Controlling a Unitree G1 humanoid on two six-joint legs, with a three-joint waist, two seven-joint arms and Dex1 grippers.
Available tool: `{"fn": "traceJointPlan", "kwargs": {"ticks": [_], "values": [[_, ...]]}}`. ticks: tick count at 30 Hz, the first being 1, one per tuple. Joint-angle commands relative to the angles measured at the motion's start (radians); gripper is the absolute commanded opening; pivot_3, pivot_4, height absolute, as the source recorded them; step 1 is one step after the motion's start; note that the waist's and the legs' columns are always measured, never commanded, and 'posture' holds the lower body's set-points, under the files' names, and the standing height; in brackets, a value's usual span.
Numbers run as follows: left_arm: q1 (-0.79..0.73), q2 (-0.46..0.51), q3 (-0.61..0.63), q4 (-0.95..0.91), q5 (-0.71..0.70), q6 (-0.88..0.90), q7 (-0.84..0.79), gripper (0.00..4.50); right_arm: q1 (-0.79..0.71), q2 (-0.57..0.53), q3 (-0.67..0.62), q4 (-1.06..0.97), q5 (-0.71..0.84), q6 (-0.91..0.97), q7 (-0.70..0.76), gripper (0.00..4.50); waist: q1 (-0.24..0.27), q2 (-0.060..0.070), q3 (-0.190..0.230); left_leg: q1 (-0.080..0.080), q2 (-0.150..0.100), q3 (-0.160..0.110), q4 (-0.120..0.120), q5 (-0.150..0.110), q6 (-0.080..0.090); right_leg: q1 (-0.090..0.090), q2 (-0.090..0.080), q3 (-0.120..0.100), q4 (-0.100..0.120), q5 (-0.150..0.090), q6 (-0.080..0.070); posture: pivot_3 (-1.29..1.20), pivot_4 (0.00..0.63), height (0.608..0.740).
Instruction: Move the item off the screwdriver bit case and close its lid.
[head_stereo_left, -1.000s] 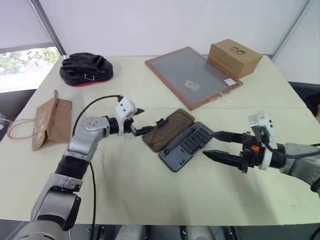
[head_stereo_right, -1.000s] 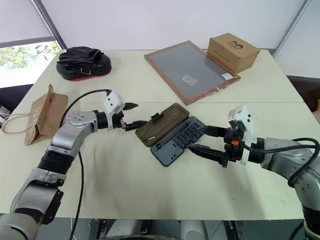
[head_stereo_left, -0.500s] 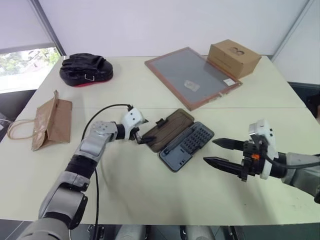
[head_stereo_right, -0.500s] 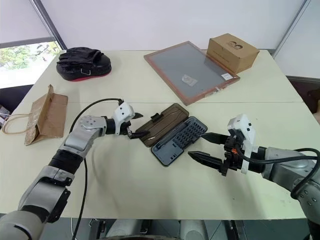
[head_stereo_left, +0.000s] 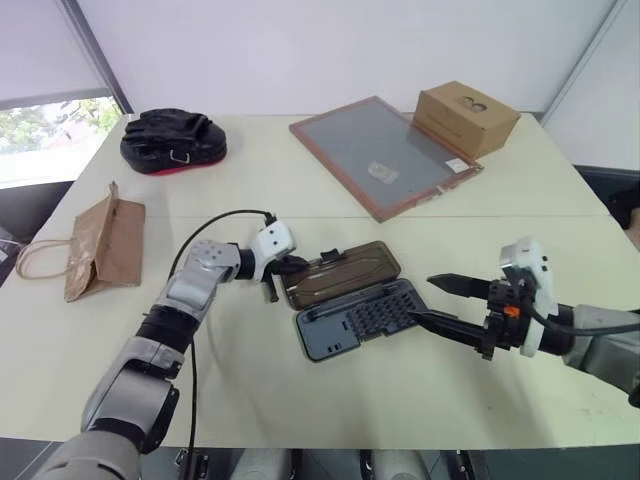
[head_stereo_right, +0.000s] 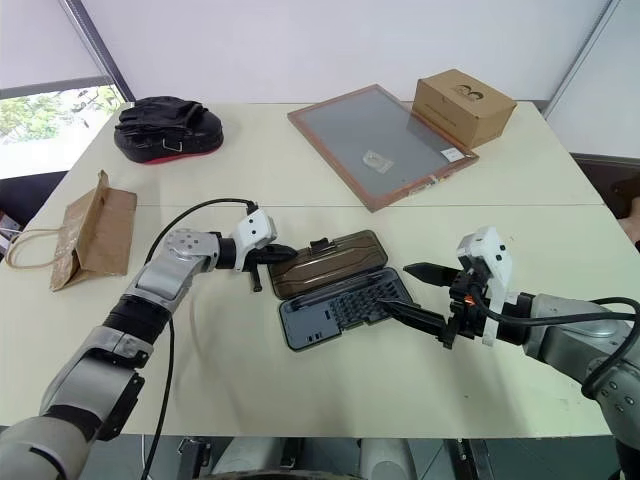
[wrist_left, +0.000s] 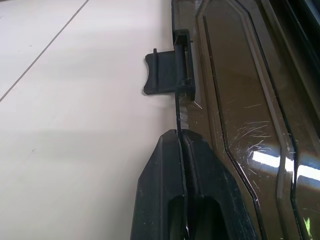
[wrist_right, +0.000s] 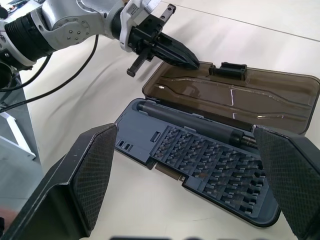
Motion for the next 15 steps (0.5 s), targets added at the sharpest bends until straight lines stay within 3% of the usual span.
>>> {"fn": "traceJointPlan", "kwargs": {"ticks": [1, 8, 15], "values": [[-0.044, 0.015, 0.015, 0.064, 0.046, -0.106, 0.026, 0.03, -0.017, 0.002, -0.012, -0.008, 0.009, -0.024, 0.000, 4.50, -0.001, 0.000, 0.000, 0.000, 0.000, 0.000, 0.000, 0.000, 0.000, 0.000, 0.000, 0.000, 0.000, 0.000, 0.000, 0.00, 0.150, 0.740], [-0.191, 0.060, -0.067, 0.338, 0.157, -0.748, -0.095, 0.03, -0.006, -0.055, -0.001, -0.035, 0.009, 0.003, 0.044, 4.50, 0.001, -0.001, 0.001, -0.001, 0.000, 0.000, 0.000, 0.001, -0.001, -0.002, 0.000, 0.000, -0.001, 0.000, 0.000, 0.00, 0.150, 0.740], [-0.300, 0.011, -0.072, 0.562, 0.173, -0.881, -0.178, 0.03, 0.094, -0.148, -0.079, -0.075, 0.008, 0.006, 0.123, 4.50, 0.000, -0.001, 0.001, -0.004, 0.000, 0.002, 0.000, -0.002, 0.004, -0.002, -0.001, 0.000, -0.005, 0.000, 0.001, 0.00, 0.150, 0.740]]}}
